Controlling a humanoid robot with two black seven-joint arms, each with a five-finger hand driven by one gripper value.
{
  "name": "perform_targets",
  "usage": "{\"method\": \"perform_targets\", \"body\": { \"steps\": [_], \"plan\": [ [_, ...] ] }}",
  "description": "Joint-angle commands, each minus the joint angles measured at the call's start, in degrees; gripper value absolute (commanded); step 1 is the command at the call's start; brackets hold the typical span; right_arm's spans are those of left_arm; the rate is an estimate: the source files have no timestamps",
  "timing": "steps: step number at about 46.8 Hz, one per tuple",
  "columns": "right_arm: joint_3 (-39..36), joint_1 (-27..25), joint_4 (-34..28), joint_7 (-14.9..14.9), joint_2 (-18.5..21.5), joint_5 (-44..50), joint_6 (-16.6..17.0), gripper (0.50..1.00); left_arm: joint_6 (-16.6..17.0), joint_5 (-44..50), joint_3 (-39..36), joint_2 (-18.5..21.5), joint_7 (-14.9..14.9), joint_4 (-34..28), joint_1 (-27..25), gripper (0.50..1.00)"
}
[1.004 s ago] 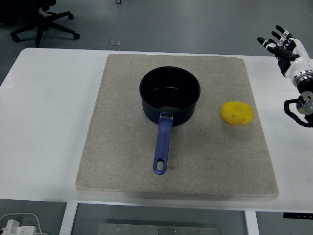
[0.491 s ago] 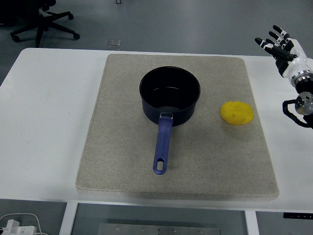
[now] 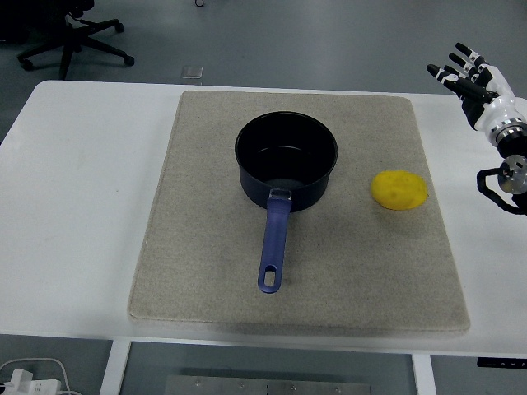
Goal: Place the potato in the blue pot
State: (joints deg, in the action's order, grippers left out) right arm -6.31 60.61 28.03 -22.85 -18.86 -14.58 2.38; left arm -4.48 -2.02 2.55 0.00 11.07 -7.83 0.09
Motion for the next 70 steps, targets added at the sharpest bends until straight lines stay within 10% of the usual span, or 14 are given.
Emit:
{"method": "perform_targets", "body": {
  "steps": [1, 41, 70],
  "plan": [
    [-0.1, 0.3, 0.0, 0.1, -0.1, -0.4, 0.2, 0.936, 0.0, 0.0, 0.0, 0.0, 0.0, 0.0, 0.0, 0.994],
    [1.6, 0.4, 2.9, 0.1, -4.8, 13.3, 1.8, 0.936, 0.0, 0.0, 0.0, 0.0, 0.0, 0.0, 0.0, 0.994],
    [4.2, 4.1, 30.8, -0.3, -21.6, 54.6, 1.7, 0.936, 0.0, 0.0, 0.0, 0.0, 0.0, 0.0, 0.0, 0.994]
  ]
}}
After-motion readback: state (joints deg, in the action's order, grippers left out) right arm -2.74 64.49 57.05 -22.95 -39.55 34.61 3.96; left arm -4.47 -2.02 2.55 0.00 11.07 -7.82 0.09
